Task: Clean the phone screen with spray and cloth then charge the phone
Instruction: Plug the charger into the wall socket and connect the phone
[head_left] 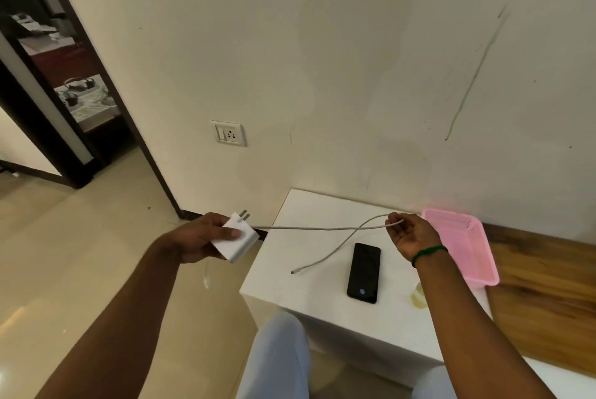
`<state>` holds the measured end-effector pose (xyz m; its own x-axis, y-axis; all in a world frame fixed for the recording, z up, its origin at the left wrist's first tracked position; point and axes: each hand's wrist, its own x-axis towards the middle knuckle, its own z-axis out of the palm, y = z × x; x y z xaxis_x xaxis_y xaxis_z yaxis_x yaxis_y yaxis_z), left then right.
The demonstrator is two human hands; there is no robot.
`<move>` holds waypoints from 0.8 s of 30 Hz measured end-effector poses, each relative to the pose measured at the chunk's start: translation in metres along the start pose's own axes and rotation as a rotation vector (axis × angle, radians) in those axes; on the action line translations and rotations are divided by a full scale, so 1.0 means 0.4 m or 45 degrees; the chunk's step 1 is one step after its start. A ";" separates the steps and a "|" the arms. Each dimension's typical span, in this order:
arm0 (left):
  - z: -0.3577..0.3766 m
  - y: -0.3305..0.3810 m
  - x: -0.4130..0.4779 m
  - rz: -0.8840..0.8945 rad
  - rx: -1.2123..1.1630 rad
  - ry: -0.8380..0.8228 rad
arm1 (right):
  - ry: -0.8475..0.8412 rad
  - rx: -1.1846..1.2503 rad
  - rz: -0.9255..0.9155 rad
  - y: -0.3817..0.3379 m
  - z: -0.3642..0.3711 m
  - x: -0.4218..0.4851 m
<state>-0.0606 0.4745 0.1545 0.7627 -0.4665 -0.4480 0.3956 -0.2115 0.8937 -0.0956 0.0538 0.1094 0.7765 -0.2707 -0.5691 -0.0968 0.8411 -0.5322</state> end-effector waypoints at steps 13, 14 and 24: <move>-0.101 0.041 -0.068 -0.030 -0.007 0.106 | 0.156 -0.135 -0.022 -0.016 -0.054 0.036; -0.091 0.048 -0.063 -0.028 0.003 0.110 | 0.171 -0.192 -0.014 -0.010 -0.060 0.039; 0.060 0.135 0.012 0.057 -0.236 0.103 | 0.214 -0.643 0.086 0.028 -0.114 0.056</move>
<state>-0.0479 0.4402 0.2012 0.8174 -0.3999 -0.4146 0.4417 -0.0269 0.8967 -0.1074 0.0358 0.0622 0.6517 -0.3299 -0.6830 -0.4628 0.5405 -0.7026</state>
